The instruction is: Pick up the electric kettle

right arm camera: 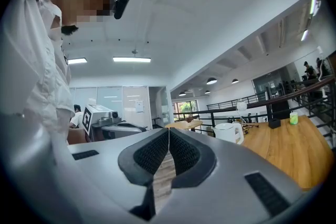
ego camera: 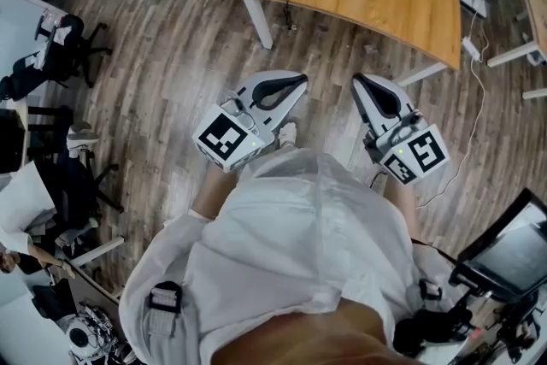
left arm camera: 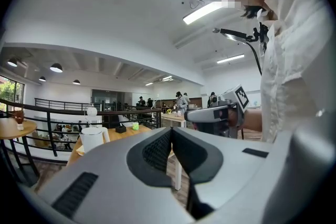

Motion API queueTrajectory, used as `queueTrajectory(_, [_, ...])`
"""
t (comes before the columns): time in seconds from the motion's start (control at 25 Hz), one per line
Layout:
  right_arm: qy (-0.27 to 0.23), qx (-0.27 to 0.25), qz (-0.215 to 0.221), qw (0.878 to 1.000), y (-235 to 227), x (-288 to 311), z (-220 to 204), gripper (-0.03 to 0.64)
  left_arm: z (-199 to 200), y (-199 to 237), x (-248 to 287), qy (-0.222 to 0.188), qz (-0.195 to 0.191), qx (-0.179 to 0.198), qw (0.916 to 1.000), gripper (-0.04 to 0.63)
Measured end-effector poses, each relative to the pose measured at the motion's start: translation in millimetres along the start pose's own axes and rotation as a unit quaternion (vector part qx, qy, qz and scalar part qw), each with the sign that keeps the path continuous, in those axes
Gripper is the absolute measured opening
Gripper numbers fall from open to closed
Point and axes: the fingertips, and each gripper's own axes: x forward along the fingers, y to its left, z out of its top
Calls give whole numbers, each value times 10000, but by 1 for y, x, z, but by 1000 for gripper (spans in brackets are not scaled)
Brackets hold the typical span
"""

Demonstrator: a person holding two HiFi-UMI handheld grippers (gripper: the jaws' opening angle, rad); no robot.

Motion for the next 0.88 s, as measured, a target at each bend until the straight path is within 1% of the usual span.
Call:
queueTrajectory(0.16, [10, -5, -49, 10000, -15, 35, 3, 12, -2, 41, -1, -17, -16, 75, 10000, 6])
queueTrajectory(0.4, [-83, 14, -181, 9998, -40, 86, 9, 12, 0, 102, -5, -70, -76, -27, 9999, 6])
queueTrajectory(0.52, [-14, 76, -252, 9997, -47, 103, 3, 12, -4, 125, -2, -61, -157, 8, 9999, 7])
queueTrajectory(0.68, [143, 200, -311, 9992, -60, 115, -6, 12, -8, 142, 8, -38, -270, -19, 9996, 6])
queueTrajectory(0.88, [147, 267, -295, 9991, -79, 129, -6, 12, -15, 154, 18, -23, -388, -112, 9992, 6])
